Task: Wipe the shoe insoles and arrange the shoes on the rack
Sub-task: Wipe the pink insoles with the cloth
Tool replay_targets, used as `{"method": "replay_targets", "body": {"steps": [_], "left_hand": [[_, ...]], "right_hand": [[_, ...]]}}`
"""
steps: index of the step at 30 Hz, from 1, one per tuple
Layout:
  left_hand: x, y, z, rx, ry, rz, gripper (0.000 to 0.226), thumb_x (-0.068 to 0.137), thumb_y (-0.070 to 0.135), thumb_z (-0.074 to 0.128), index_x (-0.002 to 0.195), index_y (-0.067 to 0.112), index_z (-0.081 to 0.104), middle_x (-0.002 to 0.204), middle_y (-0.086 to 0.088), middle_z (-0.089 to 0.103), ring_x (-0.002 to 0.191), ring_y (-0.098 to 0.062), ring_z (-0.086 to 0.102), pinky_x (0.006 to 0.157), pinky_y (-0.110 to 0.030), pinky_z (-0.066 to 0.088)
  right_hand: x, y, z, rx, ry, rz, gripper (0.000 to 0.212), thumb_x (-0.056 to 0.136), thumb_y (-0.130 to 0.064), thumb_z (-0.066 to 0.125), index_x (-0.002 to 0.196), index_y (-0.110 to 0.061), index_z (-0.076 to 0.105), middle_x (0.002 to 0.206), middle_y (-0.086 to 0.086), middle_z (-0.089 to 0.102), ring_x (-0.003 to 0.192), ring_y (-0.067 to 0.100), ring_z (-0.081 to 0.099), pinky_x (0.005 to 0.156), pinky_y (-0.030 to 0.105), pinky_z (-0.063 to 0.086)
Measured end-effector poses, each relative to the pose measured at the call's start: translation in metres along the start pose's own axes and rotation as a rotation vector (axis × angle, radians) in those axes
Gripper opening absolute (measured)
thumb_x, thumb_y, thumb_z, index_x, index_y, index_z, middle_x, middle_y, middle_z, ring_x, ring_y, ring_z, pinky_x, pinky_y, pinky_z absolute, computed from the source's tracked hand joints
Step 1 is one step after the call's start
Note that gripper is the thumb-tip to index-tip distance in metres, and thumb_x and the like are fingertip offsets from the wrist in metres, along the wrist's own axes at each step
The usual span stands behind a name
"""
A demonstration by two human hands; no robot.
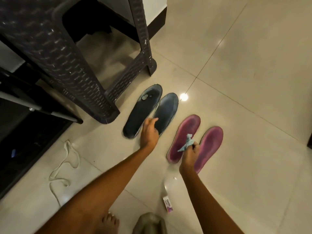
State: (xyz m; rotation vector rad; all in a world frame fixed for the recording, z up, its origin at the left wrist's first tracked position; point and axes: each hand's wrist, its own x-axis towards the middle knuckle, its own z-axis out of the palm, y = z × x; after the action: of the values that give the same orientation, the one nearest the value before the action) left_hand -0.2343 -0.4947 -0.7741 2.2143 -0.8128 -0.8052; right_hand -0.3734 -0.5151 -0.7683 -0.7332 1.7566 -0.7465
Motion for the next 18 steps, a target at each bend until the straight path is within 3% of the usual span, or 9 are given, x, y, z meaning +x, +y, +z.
{"method": "replay_targets", "body": {"steps": [3,6,10,13,16,18], "left_hand": [[-0.018,0.010,0.021,0.168,-0.218,0.128,0.048,0.092,0.000,0.047,0.138,0.014,0.044,0.139,-0.006,0.042,0.124,-0.022,0.046,0.098,-0.030,0.043],[-0.028,0.016,0.046,0.206,-0.439,-0.091,0.055,0.093,0.007,0.052,0.144,0.013,0.032,0.148,-0.010,0.031,0.133,-0.027,0.037,0.103,-0.034,0.039],[-0.026,0.023,0.054,0.106,-0.478,-0.280,0.057,0.091,0.008,0.054,0.143,0.011,0.030,0.145,-0.015,0.028,0.128,-0.032,0.041,0.100,-0.034,0.040],[-0.019,0.025,0.049,-0.015,-0.483,-0.360,0.057,0.088,0.007,0.060,0.140,0.008,0.036,0.143,-0.014,0.041,0.125,-0.030,0.047,0.100,-0.034,0.041],[-0.021,0.024,0.042,-0.061,-0.522,-0.323,0.036,0.086,0.006,0.064,0.121,0.003,0.055,0.122,-0.014,0.061,0.110,-0.029,0.059,0.091,-0.033,0.050],[-0.026,0.026,0.031,-0.100,-0.514,-0.319,0.026,0.087,0.003,0.061,0.112,0.000,0.061,0.112,-0.017,0.065,0.097,-0.026,0.062,0.082,-0.030,0.050]], "right_hand": [[0.006,0.006,-0.009,0.023,0.069,0.076,0.024,0.097,-0.004,0.039,0.082,-0.015,0.053,0.089,0.003,0.058,0.074,0.012,0.054,0.050,0.010,0.045],[0.007,0.009,-0.014,0.017,0.022,0.179,0.025,0.100,-0.008,0.033,0.105,-0.005,0.057,0.089,0.008,0.058,0.070,0.013,0.053,0.050,0.014,0.048],[0.006,0.011,-0.017,-0.018,-0.109,0.249,0.034,0.099,-0.009,0.032,0.120,-0.004,0.057,0.101,0.011,0.061,0.080,0.016,0.056,0.065,0.023,0.047],[0.001,0.010,-0.023,-0.019,-0.147,0.289,0.030,0.099,-0.010,0.034,0.117,-0.002,0.057,0.088,0.006,0.060,0.074,0.015,0.054,0.062,0.024,0.045],[-0.006,0.003,-0.028,0.016,-0.146,0.288,0.026,0.100,-0.011,0.033,0.108,-0.008,0.057,0.090,0.006,0.058,0.074,0.014,0.055,0.061,0.025,0.047],[-0.013,-0.004,-0.029,0.034,-0.162,0.264,0.026,0.099,-0.008,0.033,0.110,-0.008,0.056,0.095,0.008,0.058,0.075,0.015,0.056,0.062,0.026,0.048]]}}
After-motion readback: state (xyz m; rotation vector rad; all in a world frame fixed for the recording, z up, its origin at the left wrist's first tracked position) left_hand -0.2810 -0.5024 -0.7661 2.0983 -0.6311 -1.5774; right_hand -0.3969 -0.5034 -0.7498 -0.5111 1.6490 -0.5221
